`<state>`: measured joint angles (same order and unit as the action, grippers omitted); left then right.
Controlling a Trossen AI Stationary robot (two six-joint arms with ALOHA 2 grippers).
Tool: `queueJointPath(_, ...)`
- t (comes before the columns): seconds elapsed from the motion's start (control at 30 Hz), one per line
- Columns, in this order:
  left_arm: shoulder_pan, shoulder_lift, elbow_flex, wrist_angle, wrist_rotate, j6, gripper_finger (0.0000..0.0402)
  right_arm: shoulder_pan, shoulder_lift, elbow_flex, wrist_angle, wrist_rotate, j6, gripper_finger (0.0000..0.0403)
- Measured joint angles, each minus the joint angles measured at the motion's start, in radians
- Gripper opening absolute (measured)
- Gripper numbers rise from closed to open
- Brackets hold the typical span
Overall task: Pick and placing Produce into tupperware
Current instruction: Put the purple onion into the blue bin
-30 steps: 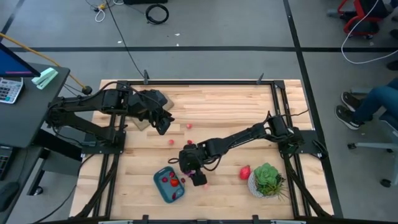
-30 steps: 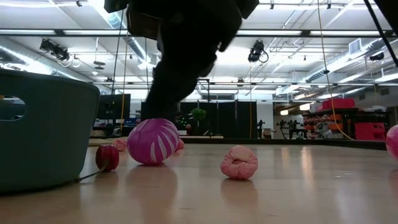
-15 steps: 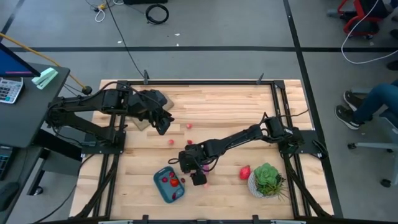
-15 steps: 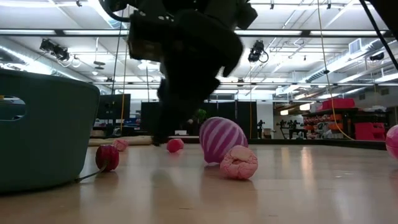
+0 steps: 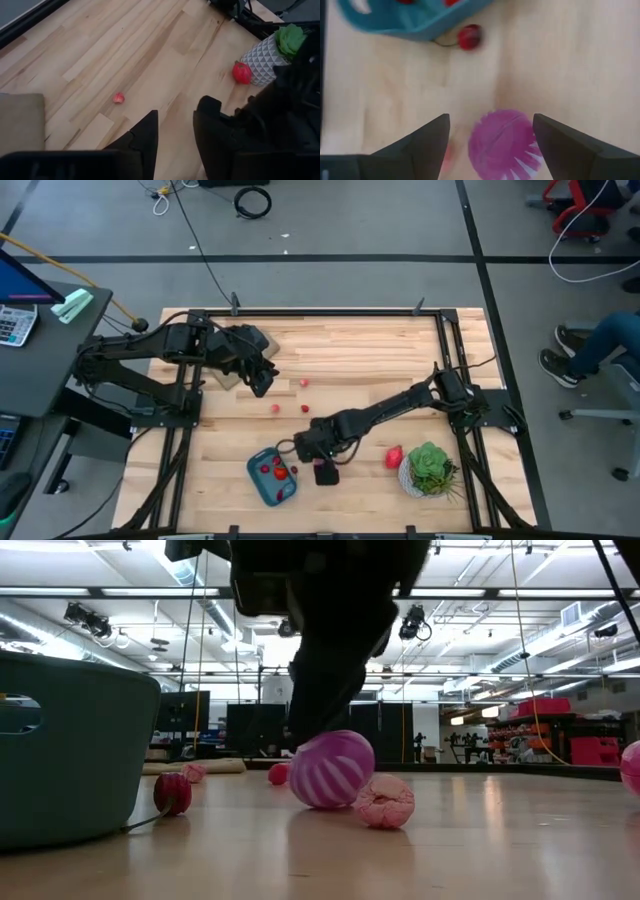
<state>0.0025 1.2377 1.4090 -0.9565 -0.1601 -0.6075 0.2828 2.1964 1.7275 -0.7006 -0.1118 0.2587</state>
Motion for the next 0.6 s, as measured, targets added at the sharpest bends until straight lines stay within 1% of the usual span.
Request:
queueJointPath(0.17, 0.0, 0.0, 0.0, 0.0, 0.0, 0.002, 0.0127, 0.012, 0.001, 0.0, -0.01, 0.127, -0.006, 0.0295)
queueJointPath(0.23, 0.0, 0.0, 0.0, 0.0, 0.0, 0.002, 0.0129, 0.009, 0.001, 0.0, -0.014, 0.142, -0.006, 0.0295)
queueJointPath(0.3, 0.0, 0.0, 0.0, 0.0, 0.0, 0.002, 0.0131, 0.008, 0.002, 0.0, -0.028, 0.142, 0.004, 0.0295)
queueJointPath(0.47, 0.0, 0.0, 0.0, 0.0, 0.0, 0.002, 0.0134, 0.009, 0.002, 0.0, -0.087, 0.119, 0.088, 0.0295)
queueJointPath(0.6, 0.0, 0.0, 0.0, 0.0, 0.0, 0.002, 0.013, 0.02, 0.003, 0.0, -0.09, 0.103, 0.115, 0.0295)
